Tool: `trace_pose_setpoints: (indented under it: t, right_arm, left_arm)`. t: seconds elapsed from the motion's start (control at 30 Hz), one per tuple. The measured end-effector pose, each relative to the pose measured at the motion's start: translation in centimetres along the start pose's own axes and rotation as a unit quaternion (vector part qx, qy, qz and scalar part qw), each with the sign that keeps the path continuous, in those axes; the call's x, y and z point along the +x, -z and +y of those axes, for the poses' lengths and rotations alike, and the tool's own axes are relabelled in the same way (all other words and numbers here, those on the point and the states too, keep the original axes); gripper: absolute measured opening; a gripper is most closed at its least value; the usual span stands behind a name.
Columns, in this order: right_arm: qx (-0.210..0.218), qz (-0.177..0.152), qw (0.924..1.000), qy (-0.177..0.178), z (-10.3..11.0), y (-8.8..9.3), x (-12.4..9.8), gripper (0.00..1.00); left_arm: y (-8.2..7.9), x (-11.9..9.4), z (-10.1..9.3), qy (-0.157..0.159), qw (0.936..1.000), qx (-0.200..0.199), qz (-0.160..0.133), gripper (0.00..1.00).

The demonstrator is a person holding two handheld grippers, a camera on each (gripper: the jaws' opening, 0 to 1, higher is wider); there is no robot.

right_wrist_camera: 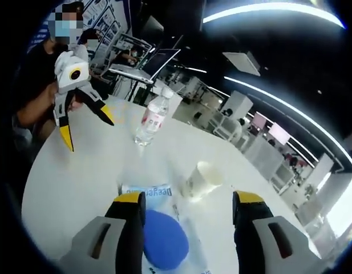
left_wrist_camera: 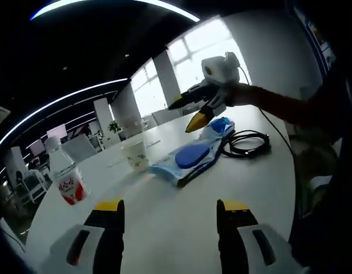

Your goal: Arrange the tabletop items into an orderly group along one side of the table until the central work area is clear of visible clutter.

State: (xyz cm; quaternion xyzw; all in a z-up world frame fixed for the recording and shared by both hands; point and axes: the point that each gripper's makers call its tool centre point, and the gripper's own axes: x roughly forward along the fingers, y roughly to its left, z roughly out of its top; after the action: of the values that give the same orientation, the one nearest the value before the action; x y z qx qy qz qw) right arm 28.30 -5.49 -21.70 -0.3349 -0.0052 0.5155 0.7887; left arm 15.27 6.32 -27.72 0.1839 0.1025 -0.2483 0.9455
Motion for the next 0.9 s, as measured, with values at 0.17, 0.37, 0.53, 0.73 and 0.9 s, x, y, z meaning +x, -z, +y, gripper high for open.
trace_pose_setpoints:
  t: [0.17, 0.37, 0.53, 0.73, 0.9]
  right_arm:
    - [-0.004, 0.0, 1.0, -0.006, 0.1, -0.3, 0.6, 0.57]
    - [-0.01, -0.001, 0.9998, -0.015, 0.2, -0.9, 1.6, 0.55]
    - [-0.015, 0.003, 0.9997, -0.019, 0.2, -1.2, 2.4, 0.54]
    - [-0.022, 0.006, 0.9995, -0.02, -0.2, -1.3, 3.4, 0.52]
    - [-0.029, 0.009, 0.9993, -0.021, -0.4, -1.5, 4.3, 0.52]
  left_arm:
    - [0.2, -0.2, 0.0, -0.002, 1.0, 0.0, 0.002, 0.65]
    - [0.5, -0.6, 0.4, -0.009, 0.9999, -0.004, 0.001, 0.65]
    - [0.7, -0.8, 0.5, -0.011, 0.9999, -0.005, 0.001, 0.64]
    - [1.0, -1.3, 0.8, -0.014, 0.9999, -0.007, 0.002, 0.64]
    - [1.2, -1.8, 1.1, -0.019, 0.9998, -0.007, 0.004, 0.64]
